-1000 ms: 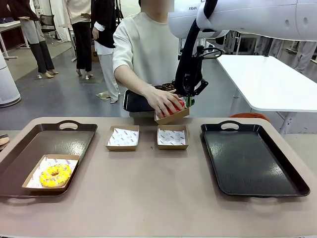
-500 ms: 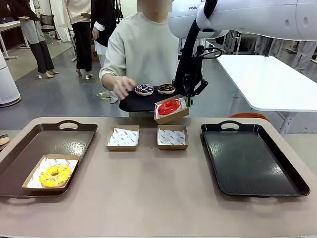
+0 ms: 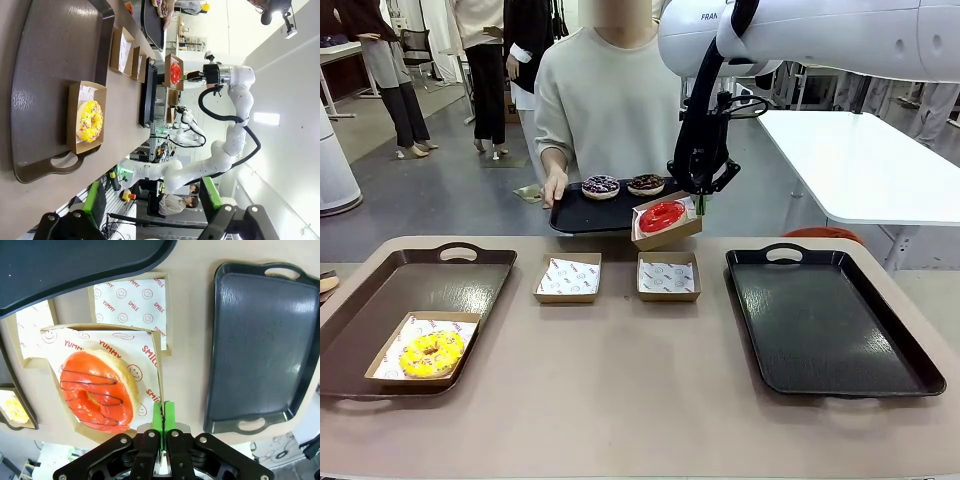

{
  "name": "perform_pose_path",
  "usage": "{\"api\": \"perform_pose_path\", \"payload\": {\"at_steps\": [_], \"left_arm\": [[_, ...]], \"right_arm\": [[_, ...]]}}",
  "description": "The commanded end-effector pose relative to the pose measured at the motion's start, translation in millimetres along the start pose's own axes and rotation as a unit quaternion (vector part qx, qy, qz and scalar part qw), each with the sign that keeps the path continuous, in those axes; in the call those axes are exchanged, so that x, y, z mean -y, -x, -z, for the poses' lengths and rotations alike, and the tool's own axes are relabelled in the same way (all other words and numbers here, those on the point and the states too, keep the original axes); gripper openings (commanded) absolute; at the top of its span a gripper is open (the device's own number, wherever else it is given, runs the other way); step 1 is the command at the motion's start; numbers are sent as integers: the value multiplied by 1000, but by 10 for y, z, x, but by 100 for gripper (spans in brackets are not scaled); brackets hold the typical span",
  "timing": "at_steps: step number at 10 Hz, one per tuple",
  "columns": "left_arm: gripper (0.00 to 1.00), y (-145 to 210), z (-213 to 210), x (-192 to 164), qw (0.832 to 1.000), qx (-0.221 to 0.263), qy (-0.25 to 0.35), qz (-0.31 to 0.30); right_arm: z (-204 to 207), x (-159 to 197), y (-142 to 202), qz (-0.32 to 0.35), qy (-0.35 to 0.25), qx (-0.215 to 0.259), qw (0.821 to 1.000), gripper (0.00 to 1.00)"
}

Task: Individually package the donuts and arrange them on the tray.
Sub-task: Place the picked Paper togo box on the Handle tray while simultaneously picking up another Paper togo box from the table with the other hand.

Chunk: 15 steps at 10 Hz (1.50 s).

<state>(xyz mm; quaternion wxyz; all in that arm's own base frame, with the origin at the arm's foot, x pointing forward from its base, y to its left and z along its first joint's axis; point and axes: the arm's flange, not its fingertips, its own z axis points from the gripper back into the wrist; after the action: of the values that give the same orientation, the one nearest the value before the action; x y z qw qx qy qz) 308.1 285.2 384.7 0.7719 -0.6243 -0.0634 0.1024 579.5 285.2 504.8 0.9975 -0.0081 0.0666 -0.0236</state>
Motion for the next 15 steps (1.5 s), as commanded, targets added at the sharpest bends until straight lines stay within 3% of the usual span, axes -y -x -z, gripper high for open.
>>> {"api": "perform_pose_path", "payload": {"at_steps": [1, 4, 7, 9, 12, 15], "left_arm": [[98, 19, -25, 5, 1000, 0, 5, -1], [98, -27, 46, 124, 1000, 3, -18, 4], [98, -274, 271, 900, 989, -13, -139, 38], [98, -451, 547, 1379, 969, -46, -238, 48], [98, -692, 1244, 1887, 924, -73, -369, 69], [98, -809, 2050, 2260, 890, -82, -440, 85]], "right_arm": [[-5, 18, 20, 1, -1, -1, 1000, 0], [-13, 111, 55, -16, -1, -2, 1000, 1], [-192, 863, 517, -6, -38, 35, 999, 1], [-213, 1463, 897, 1, -76, 49, 996, 1], [175, 2042, 1351, 37, -64, 56, 996, 1], [582, 2360, 1619, 48, -65, 60, 995, 1]]}}
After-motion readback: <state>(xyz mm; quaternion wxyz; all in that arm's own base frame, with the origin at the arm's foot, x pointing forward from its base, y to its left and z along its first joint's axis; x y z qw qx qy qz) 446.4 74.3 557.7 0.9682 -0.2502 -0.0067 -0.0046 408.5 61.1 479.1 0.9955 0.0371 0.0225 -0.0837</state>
